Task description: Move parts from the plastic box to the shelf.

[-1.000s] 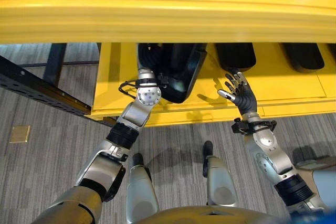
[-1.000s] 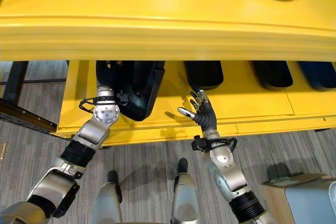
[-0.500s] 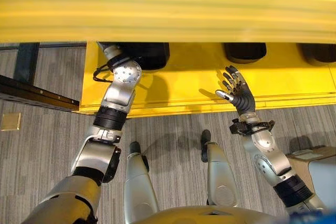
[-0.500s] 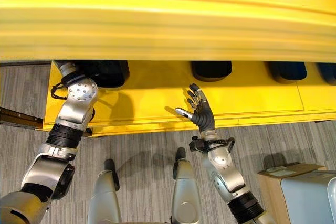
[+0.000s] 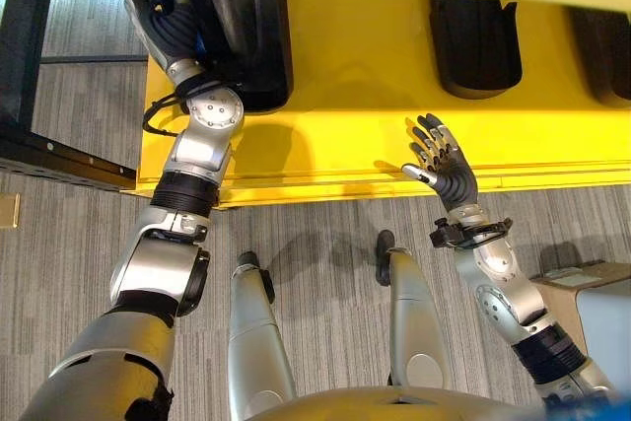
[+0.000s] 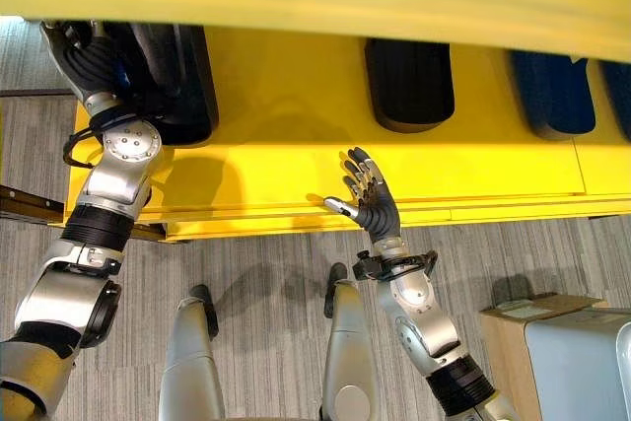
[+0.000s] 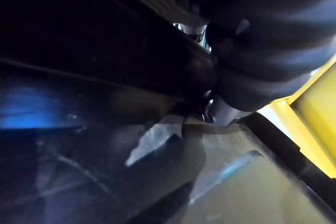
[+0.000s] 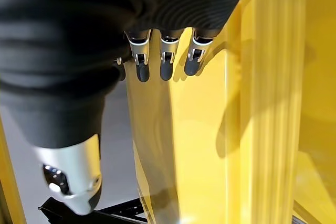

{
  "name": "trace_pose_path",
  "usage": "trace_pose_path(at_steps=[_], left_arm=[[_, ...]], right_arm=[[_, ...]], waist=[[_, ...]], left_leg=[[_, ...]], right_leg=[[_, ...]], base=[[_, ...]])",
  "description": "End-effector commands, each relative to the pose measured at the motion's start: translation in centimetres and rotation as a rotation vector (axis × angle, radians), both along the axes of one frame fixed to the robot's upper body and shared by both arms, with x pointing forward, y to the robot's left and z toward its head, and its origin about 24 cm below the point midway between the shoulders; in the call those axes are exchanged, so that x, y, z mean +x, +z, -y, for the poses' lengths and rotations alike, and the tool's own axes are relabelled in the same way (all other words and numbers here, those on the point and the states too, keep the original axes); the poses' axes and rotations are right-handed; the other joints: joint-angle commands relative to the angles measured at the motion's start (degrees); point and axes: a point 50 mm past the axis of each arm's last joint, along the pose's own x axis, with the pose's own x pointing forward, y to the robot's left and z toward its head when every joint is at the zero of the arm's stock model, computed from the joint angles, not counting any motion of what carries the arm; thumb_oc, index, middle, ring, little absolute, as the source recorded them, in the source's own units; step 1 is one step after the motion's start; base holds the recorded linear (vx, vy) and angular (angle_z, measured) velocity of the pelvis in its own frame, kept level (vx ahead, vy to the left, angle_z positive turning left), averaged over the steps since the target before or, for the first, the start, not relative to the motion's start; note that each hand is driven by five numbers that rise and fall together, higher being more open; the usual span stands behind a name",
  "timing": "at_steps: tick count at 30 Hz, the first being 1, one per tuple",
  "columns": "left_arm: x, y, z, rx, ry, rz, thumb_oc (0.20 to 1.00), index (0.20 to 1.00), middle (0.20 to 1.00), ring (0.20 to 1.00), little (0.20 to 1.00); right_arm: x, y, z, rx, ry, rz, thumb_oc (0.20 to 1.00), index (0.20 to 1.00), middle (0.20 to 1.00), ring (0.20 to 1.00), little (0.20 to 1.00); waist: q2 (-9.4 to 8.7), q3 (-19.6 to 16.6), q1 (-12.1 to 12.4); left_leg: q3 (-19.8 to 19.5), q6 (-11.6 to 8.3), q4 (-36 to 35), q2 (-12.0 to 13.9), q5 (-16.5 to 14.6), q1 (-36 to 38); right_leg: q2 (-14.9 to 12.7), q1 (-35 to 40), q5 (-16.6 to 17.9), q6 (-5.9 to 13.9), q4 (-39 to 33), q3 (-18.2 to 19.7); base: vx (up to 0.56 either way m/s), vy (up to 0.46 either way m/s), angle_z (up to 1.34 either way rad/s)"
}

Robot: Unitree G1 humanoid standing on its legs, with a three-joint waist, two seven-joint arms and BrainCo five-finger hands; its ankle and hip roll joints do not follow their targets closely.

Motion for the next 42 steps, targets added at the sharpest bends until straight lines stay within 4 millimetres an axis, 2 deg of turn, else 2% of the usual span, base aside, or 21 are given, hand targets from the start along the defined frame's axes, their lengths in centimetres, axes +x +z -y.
trace_pose_path(at_steps=[1, 5, 12, 19, 24, 30, 42], left_arm=[[0.0, 1.5, 0.1, 0.044, -0.030, 0.052, 0.200, 0.200, 0.200, 0.200, 0.200], [0.8, 1.1, 0.6, 0.078, -0.061, -0.017, 0.200, 0.200, 0.200, 0.200, 0.200], [2.1, 1.0, 1.1, 0.077, -0.097, -0.097, 0.200, 0.200, 0.200, 0.200, 0.200], [2.9, 0.1, 0.9, 0.003, -0.113, -0.165, 0.200, 0.200, 0.200, 0.200, 0.200], [3.6, -1.4, -0.2, -0.060, -0.089, -0.255, 0.200, 0.200, 0.200, 0.200, 0.200], [4.2, -1.9, -0.7, -0.094, -0.082, -0.321, 0.200, 0.200, 0.200, 0.200, 0.200], [4.7, -2.8, 0.6, -0.122, -0.122, -0.367, 0.200, 0.200, 0.200, 0.200, 0.200]], right_arm=[[-0.8, 1.9, 0.5, 0.032, 0.021, 0.104, 1.000, 1.000, 1.000, 1.000, 1.000], [-0.7, 2.0, 0.9, 0.015, 0.018, 0.106, 1.000, 1.000, 1.000, 1.000, 1.000], [-0.5, 2.0, 0.8, -0.005, 0.034, 0.102, 1.000, 1.000, 1.000, 1.000, 1.000], [-0.5, 1.8, 0.7, -0.010, 0.044, 0.092, 1.000, 1.000, 1.000, 1.000, 1.000], [-0.5, 1.8, 0.4, -0.009, 0.064, 0.090, 1.000, 1.000, 1.000, 1.000, 1.000], [-0.7, 1.6, 0.4, -0.004, 0.074, 0.081, 1.000, 1.000, 1.000, 1.000, 1.000], [-0.9, 1.4, 0.5, 0.003, 0.076, 0.070, 1.000, 1.000, 1.000, 1.000, 1.000]], waist=[[1.43, -4.56, -0.15], [1.91, -5.81, -0.28], [2.40, -7.52, -0.85], [2.53, -8.25, -1.36], [2.59, -8.59, -1.89], [2.74, -8.97, -2.64], [2.76, -9.34, -3.37]], left_leg=[[0.49, 2.54, -2.21, 0.25, 0.45, -0.77], [-0.01, 3.15, 0.45, -0.45, 0.25, -5.82], [-0.10, 3.24, 1.10, -0.45, 0.92, -9.27], [-0.02, 3.28, 1.36, -0.33, 1.02, -10.24], [0.33, 3.13, 1.24, -0.05, 1.19, -10.59], [0.34, 2.90, 1.01, 0.35, 1.49, -10.89], [0.53, 2.47, 0.82, 1.11, 1.81, -11.46]], right_leg=[[1.48, 0.11, -3.78, -2.71, 2.22, 1.20], [0.94, -4.68, -4.21, -2.89, 5.32, 1.91], [0.92, -8.26, -4.18, -3.01, 6.58, 2.22], [1.00, -9.34, -4.06, -3.05, 6.97, 2.55], [1.16, -9.81, -3.63, -2.94, 6.57, 2.78], [1.32, -10.30, -3.60, -2.90, 6.36, 2.97], [1.68, -11.31, -3.30, -2.87, 6.10, 3.23]], base=[[-0.07, 0.025, -0.03], [-0.10, 0.032, 0.00], [-0.03, 0.012, 0.04], [0.00, 0.004, 0.00], [0.00, 0.006, -0.02], [0.01, -0.002, -0.05], [0.01, -0.010, -0.04]])
